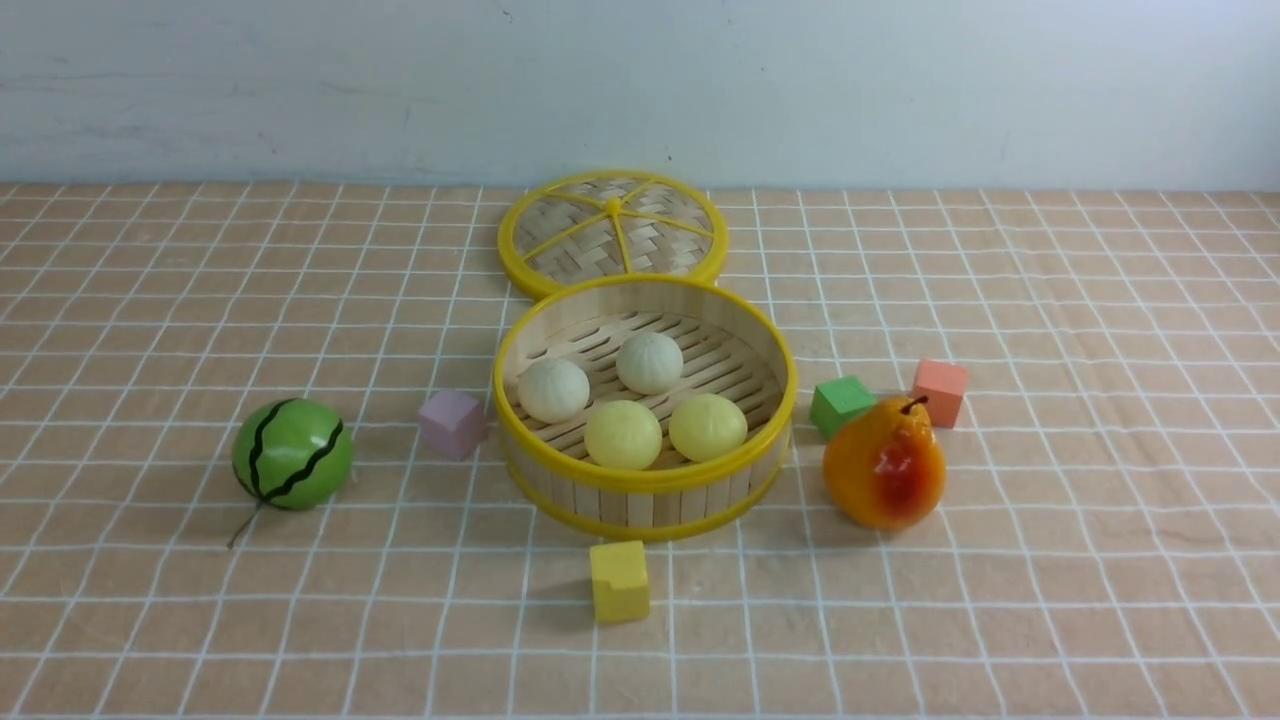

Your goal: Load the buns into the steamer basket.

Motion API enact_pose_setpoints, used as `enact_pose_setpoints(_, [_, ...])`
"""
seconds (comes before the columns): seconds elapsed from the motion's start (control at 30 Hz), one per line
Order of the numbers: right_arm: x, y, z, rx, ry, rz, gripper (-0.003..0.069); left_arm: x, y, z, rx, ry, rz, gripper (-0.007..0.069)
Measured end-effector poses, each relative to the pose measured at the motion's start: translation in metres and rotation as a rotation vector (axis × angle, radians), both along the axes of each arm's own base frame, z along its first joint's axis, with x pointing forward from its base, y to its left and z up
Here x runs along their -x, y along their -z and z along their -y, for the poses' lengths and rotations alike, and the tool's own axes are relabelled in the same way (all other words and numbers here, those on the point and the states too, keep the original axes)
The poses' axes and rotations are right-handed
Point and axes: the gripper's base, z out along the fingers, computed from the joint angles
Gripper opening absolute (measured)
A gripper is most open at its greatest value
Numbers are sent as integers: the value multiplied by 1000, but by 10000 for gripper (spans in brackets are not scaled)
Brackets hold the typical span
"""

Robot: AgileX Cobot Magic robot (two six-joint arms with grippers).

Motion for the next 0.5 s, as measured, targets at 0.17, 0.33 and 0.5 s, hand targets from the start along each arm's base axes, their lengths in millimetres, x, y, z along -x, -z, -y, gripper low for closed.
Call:
enact_pose_setpoints(0.17, [0, 0, 0, 0, 0, 0, 33, 0, -1, 0, -1, -1, 6, -13])
enact_pose_setpoints(0.33, [0, 0, 0, 0, 0, 2, 38, 0, -1, 0, 0, -2, 6, -13])
enact_pose_setpoints(0.5, [0, 0, 0, 0, 0, 2, 46, 0, -1, 0, -1, -2, 6, -13])
